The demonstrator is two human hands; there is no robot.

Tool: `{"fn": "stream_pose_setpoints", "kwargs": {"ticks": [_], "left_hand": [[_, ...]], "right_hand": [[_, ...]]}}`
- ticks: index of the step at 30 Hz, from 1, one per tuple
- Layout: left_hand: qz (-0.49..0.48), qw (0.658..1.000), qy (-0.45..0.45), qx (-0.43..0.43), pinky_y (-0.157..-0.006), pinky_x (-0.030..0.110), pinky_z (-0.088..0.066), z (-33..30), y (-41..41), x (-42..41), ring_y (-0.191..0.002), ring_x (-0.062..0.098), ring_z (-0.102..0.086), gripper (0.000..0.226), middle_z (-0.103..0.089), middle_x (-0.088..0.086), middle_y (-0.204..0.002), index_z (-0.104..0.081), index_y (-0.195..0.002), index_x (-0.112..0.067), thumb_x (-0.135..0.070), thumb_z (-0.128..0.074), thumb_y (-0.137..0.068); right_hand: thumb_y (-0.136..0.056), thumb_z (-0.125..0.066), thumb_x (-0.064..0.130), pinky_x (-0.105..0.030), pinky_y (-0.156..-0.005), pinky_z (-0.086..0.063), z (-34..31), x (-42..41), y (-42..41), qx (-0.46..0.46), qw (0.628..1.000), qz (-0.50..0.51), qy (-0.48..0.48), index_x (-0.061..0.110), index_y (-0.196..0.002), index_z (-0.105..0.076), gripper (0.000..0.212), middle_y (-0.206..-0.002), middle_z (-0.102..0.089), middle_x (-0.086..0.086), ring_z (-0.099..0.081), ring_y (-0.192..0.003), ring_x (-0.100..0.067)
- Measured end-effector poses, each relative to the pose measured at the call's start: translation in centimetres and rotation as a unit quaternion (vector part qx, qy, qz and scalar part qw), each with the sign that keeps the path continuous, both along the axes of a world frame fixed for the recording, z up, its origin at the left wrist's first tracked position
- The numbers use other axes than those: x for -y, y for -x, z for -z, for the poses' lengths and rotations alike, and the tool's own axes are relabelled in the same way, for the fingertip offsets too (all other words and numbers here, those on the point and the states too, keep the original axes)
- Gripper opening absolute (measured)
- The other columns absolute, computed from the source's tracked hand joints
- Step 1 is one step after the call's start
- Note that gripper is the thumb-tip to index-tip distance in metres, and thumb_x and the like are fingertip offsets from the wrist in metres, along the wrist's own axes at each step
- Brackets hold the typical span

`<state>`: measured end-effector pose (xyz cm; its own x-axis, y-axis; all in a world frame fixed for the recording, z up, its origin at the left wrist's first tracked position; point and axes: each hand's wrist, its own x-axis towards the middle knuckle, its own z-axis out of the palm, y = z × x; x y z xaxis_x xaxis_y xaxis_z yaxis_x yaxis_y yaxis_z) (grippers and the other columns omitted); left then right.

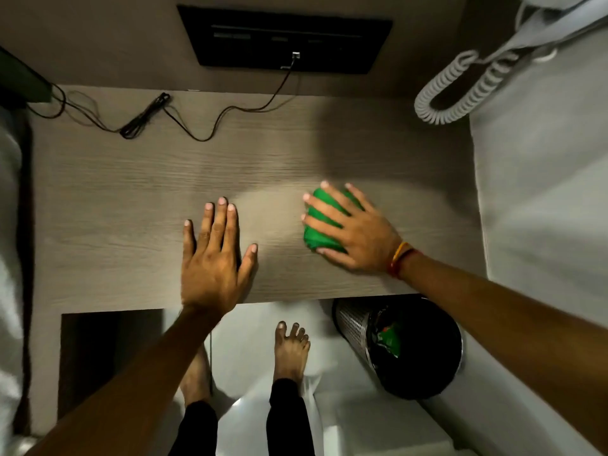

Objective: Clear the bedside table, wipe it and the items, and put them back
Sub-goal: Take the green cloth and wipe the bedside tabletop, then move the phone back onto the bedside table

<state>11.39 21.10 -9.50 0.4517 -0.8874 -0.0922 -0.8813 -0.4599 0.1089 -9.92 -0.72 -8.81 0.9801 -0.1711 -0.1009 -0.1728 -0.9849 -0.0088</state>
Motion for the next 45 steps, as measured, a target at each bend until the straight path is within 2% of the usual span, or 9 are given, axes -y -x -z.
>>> {"fn": "stream_pose_setpoints", "kwargs": {"ticks": [3, 7, 11, 22, 30, 38, 40, 42, 45], "left_hand": [[-0.007, 1.0, -0.009, -0.011, -0.129, 0.054, -0.007, -0.3, 0.0, 0.1, -0.161, 0.024, -0.003, 0.075, -0.01, 0.009, -0.173, -0.015, -0.163, -0.008, -0.053, -0.025, -0.103], [-0.016, 0.999, -0.024, -0.028, -0.129, 0.053, -0.006, -0.6, 0.1, 0.1, -0.161, 0.023, -0.001, 0.075, -0.006, 0.007, -0.173, -0.011, -0.164, -0.011, -0.054, -0.024, -0.103], [-0.029, 0.998, -0.026, -0.047, -0.13, 0.051, -0.003, -0.9, 0.4, 0.2, -0.161, 0.022, 0.002, 0.074, -0.003, 0.006, -0.173, -0.007, -0.164, -0.012, -0.054, -0.021, -0.104], [0.043, 0.986, 0.016, -0.159, -0.131, 0.045, -0.009, -2.4, -3.3, -3.7, -0.16, 0.018, -0.011, 0.055, -0.019, 0.003, -0.171, -0.025, -0.162, -0.015, -0.029, -0.036, -0.11], [-0.155, 0.963, 0.06, -0.211, -0.129, 0.047, -0.019, -5.3, -10.4, -11.3, -0.156, 0.026, -0.028, 0.048, -0.036, 0.012, -0.164, -0.042, -0.154, -0.004, -0.014, -0.045, -0.107], [-0.13, 0.955, 0.142, -0.225, -0.121, 0.026, -0.031, -12.4, -16.5, -15.0, -0.139, 0.023, -0.051, 0.044, -0.054, 0.009, -0.151, -0.052, -0.148, -0.013, -0.013, -0.049, -0.104], [-0.127, 0.954, 0.183, -0.203, -0.119, 0.021, -0.029, -15.6, -18.6, -14.5, -0.137, 0.024, -0.052, 0.045, -0.055, 0.009, -0.149, -0.053, -0.147, -0.012, -0.012, -0.049, -0.103], [-0.14, 0.942, 0.25, -0.176, -0.119, 0.026, -0.034, -19.5, -21.7, -14.2, -0.134, 0.026, -0.054, 0.045, -0.058, 0.012, -0.146, -0.056, -0.144, -0.009, -0.01, -0.05, -0.099], [-0.188, 0.911, 0.352, -0.103, -0.113, 0.039, -0.042, -25.0, -26.9, -14.6, -0.128, 0.031, -0.056, 0.045, -0.061, 0.017, -0.137, -0.06, -0.137, -0.003, -0.011, -0.05, -0.094]], "right_hand": [[-0.098, -0.035, 0.061, -0.058, -0.123, -0.021, -0.5, 5.2, -1.9, 0.007, 0.989, 0.15, 0.013, 0.032, -0.155, -0.034, 0.064, -0.169, -0.022, -0.001, -0.018, -0.157, -0.033], [-0.098, -0.036, 0.058, -0.062, -0.122, -0.021, -0.7, 8.0, -3.4, 0.039, 0.915, 0.4, -0.029, 0.028, -0.153, -0.036, 0.063, -0.169, -0.023, -0.001, -0.018, -0.156, -0.036], [-0.098, -0.037, 0.058, -0.063, -0.12, -0.024, -0.3, 3.3, -2.6, 0.047, 0.88, 0.472, -0.017, 0.028, -0.152, -0.037, 0.062, -0.168, -0.025, -0.002, -0.02, -0.155, -0.037], [-0.096, -0.041, 0.054, -0.064, -0.122, -0.018, 0.4, -16.6, -7.6, 0.028, 0.882, 0.469, -0.037, 0.029, -0.154, -0.034, 0.064, -0.169, -0.022, -0.002, -0.017, -0.156, -0.037], [-0.096, -0.048, 0.048, -0.064, -0.122, -0.018, -0.1, -24.0, -16.4, 0.052, 0.962, 0.252, -0.087, 0.024, -0.154, -0.037, 0.064, -0.169, -0.023, -0.005, -0.015, -0.157, -0.038], [-0.101, -0.028, 0.057, -0.07, -0.121, -0.016, -6.7, -27.4, -22.8, 0.009, 0.93, 0.326, -0.168, 0.023, -0.158, -0.028, 0.066, -0.17, -0.016, -0.009, -0.011, -0.157, -0.039], [-0.105, -0.028, 0.051, -0.057, -0.126, -0.022, -9.6, -27.7, -26.1, 0.099, 0.881, 0.34, -0.314, 0.024, -0.159, -0.024, 0.061, -0.171, -0.013, -0.004, -0.012, -0.158, -0.025], [-0.108, -0.032, 0.044, -0.045, -0.129, -0.021, -12.9, -28.1, -30.7, 0.169, 0.784, 0.367, -0.471, 0.027, -0.16, -0.018, 0.057, -0.171, -0.012, 0.004, -0.012, -0.155, -0.009], [-0.108, -0.036, 0.04, -0.037, -0.128, -0.02, -17.8, -29.1, -37.7, 0.254, 0.695, 0.355, -0.571, 0.021, -0.16, -0.02, 0.058, -0.169, -0.022, 0.0, -0.02, -0.156, -0.011]]}}
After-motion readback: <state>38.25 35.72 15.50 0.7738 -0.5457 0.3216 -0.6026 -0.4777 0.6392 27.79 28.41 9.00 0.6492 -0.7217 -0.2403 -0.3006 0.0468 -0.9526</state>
